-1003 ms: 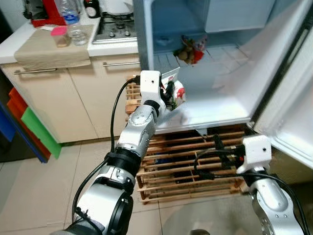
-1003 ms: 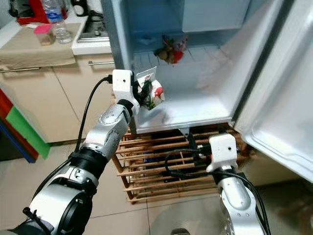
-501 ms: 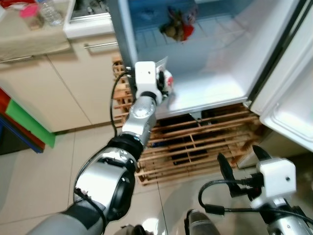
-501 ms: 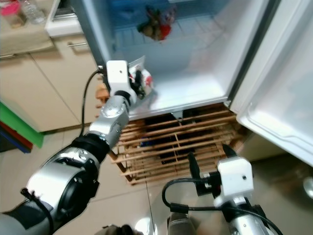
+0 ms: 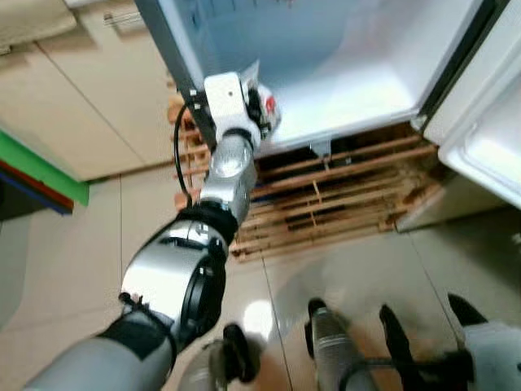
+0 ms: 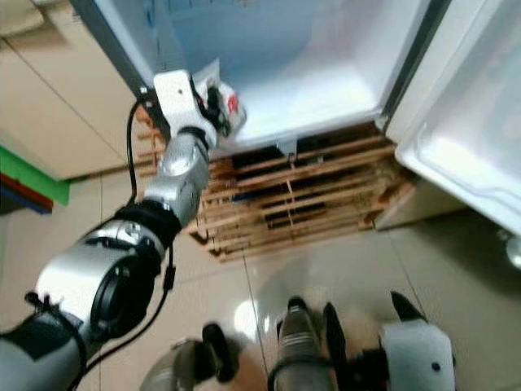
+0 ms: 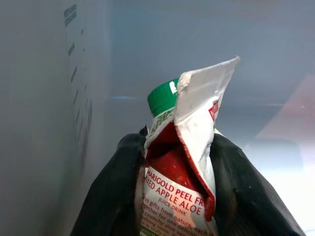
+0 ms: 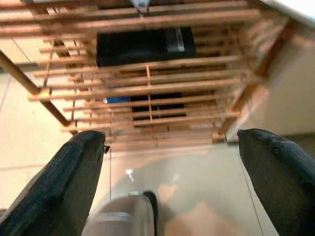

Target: Restocking fridge

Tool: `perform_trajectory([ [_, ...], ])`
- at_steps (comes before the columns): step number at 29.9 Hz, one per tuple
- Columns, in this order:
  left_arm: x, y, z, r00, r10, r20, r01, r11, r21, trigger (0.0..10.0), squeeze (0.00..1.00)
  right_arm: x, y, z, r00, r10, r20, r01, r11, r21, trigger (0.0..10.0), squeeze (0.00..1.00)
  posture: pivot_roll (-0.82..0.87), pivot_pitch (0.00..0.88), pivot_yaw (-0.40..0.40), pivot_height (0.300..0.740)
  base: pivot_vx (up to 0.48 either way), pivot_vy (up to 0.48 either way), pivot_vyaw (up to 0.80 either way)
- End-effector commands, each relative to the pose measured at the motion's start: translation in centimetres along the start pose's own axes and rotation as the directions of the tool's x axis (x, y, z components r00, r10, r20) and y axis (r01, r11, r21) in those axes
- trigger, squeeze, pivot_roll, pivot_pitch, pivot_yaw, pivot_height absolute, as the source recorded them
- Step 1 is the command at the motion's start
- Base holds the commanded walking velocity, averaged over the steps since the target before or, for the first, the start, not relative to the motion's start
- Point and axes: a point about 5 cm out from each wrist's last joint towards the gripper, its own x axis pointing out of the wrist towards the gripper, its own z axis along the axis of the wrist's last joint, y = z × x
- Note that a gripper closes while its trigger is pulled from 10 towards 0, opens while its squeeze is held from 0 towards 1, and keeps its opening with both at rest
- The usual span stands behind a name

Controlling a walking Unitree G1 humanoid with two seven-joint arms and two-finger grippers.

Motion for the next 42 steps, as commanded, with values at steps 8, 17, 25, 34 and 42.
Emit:
perform_trajectory([
  [8,0.9,-2.1,2.9,0.996,-0.041,0.076,0.045,0.997,-0.057,10.0,1.0,-1.3,0.9,0.4,0.999,-0.043,0.007,0.043,0.999,-0.002,10.0,0.0,-0.62,0.455,0.173,0.74,0.0,0.0,0.0],
  [17,1.4,-5.2,8.8,0.936,-0.161,0.313,0.165,0.986,0.014,10.0,1.0,-0.5,1.0,0.5,0.998,-0.061,0.015,0.061,0.998,-0.007,10.0,0.0,-0.58,0.425,0.19,0.74,0.0,0.0,0.0],
  [25,1.4,-6.4,9.7,0.911,-0.267,0.315,0.229,0.961,0.153,10.0,1.0,1.9,1.2,0.3,0.996,-0.04,0.079,0.041,0.999,-0.009,10.0,0.0,-0.51,0.363,0.215,0.74,0.0,0.0,0.0],
  [34,0.3,-8.4,8.0,0.768,-0.589,0.25,0.607,0.795,0.008,10.0,0.0,6.8,0.6,0.7,0.981,-0.036,0.191,0.038,0.999,-0.01,10.0,0.0,-0.38,0.224,0.234,0.74,0.0,0.0,0.0],
  [42,-5.3,-6.0,6.6,0.553,-0.796,0.248,0.813,0.58,0.052,10.0,0.0,12.5,-1.2,0.5,0.974,-0.064,0.22,0.049,0.996,0.072,10.0,0.0,-0.24,0.101,0.192,0.74,0.0,0.0,0.0],
])
